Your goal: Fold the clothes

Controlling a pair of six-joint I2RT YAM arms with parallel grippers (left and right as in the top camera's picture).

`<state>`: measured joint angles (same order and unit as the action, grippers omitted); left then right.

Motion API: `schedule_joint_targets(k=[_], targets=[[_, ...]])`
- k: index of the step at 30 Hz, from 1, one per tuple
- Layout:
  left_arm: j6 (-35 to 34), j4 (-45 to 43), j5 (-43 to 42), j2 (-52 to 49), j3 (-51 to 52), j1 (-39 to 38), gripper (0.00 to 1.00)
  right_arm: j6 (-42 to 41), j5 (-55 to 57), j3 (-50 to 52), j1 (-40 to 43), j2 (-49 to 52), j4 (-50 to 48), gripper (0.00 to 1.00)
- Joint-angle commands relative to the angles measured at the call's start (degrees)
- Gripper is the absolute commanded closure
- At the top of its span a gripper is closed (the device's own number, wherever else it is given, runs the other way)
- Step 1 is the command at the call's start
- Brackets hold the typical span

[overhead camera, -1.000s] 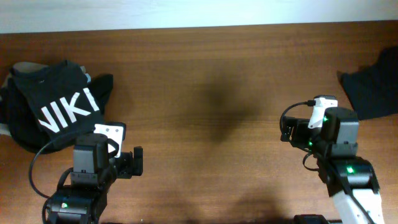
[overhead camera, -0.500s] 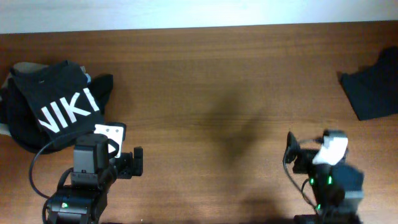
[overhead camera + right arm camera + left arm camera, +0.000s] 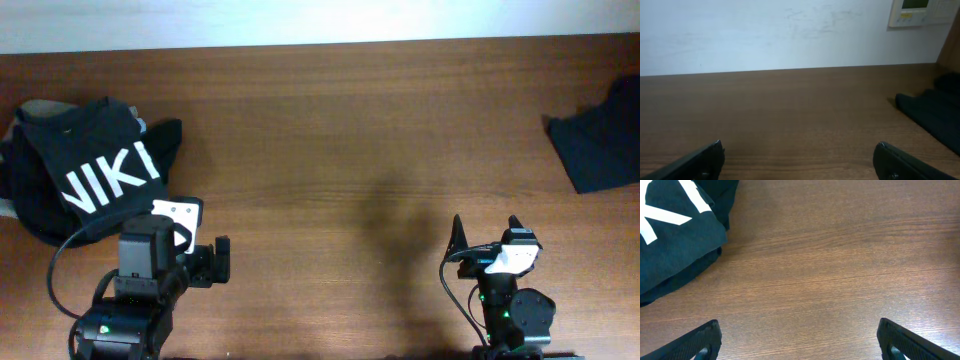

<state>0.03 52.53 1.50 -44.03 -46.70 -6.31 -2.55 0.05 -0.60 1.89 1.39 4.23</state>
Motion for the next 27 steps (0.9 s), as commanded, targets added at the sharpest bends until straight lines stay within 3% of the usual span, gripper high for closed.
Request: schedule_joint_targets(k=[1,15,20,24,27], targets=[[0.9,-0.1,-0.6,0.3,0.2,0.1,0.01,0.6,0.6,0.3,0.0,-0.3,0.3,0.01],[0.9,-0.2,-0.6,0.4,0.2,0.1,0.01,0.6,0.6,0.3,0.0,-0.3,0.3,0.01],[0.9,0.0,-0.6,11.0,4.4,0.1,0.01,0.6,0.6,0.3,0.0,-0.3,0.3,0.01],[0.8,-18.3,-0.6,32.3,23.9,0.1,0.01,0.6,0.6,0.3,0.0,-0.3,0.3,0.02],[0.9,-31.7,-0.4,41.0,33.8,0.1,0.01,0.6,0.6,0.3,0.0,-0.3,0.3,0.01]])
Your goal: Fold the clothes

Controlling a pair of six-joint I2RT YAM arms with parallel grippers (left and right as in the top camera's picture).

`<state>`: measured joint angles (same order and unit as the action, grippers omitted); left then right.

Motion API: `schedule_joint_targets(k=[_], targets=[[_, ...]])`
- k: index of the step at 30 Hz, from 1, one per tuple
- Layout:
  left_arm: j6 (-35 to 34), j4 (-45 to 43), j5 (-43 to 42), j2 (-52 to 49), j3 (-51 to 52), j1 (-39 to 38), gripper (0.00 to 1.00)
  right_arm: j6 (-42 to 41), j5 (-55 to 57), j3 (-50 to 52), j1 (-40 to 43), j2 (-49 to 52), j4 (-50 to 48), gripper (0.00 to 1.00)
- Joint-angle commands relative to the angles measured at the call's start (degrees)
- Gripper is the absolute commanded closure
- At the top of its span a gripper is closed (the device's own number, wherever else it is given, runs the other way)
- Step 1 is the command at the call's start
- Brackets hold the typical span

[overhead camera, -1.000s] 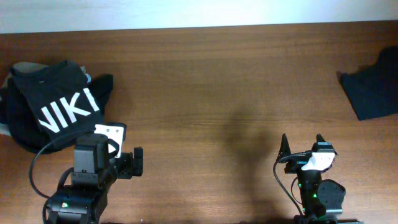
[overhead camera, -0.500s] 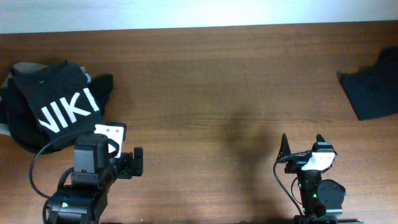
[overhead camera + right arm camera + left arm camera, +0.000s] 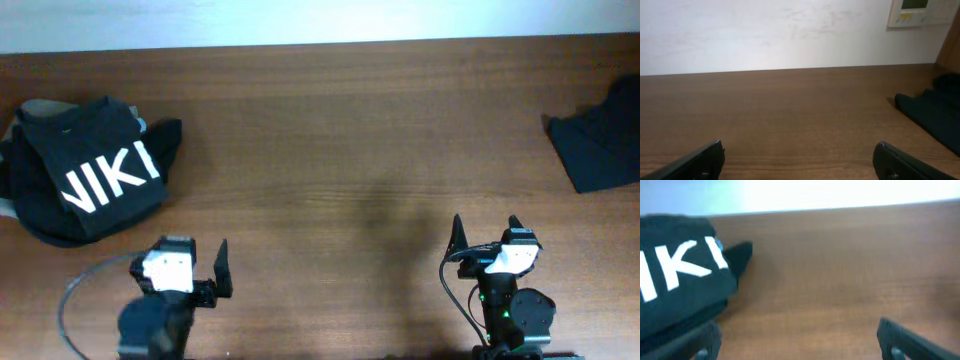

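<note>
A folded black shirt with white letters point(image 3: 90, 180) lies at the table's far left, and shows blurred at the left of the left wrist view point(image 3: 680, 280). A second dark garment point(image 3: 600, 140) lies crumpled at the right edge and appears in the right wrist view point(image 3: 935, 110). My left gripper point(image 3: 193, 258) is open near the front edge, below and right of the shirt, touching nothing point(image 3: 800, 342). My right gripper point(image 3: 486, 235) is open at the front right, level over bare wood point(image 3: 800, 162), well short of the dark garment.
The wooden table point(image 3: 350, 130) runs up to a pale wall at the back. A wall control panel point(image 3: 920, 12) shows at the upper right of the right wrist view. The left arm's cable point(image 3: 85, 285) loops beside its base.
My left arm has drawn back from beside the shirt toward the front edge, and its camera now looks level across the table instead of down. The right arm has not moved.
</note>
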<state>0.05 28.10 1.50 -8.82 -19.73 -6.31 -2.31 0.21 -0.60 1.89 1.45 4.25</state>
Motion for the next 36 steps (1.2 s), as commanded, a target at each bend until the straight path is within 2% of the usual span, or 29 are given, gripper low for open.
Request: schedule_joint_targets(k=[1,2,4,8,36], targets=[[0.9,-12.8,-0.2,7.3,10.3,0.1,0.01,0.3,0.5,0.3,0.0,-0.3,0.3,0.01],[0.9,-16.0,0.1,8.0,12.3,0.1,0.01,0.3,0.5,0.3,0.0,-0.3,0.3,0.01],[0.9,-28.6,2.0,8.6,19.1,0.1,0.01,0.3,0.5,0.3,0.0,-0.3,0.3,0.01],[0.9,-23.6,1.7,8.6,19.2,0.2,0.01,0.3,0.5,0.3,0.0,-0.3,0.3,0.01],[0.9,-23.5,1.7,8.5,19.2,0.2,0.01,0.3,0.5,0.3,0.0,-0.3,0.3,0.01]])
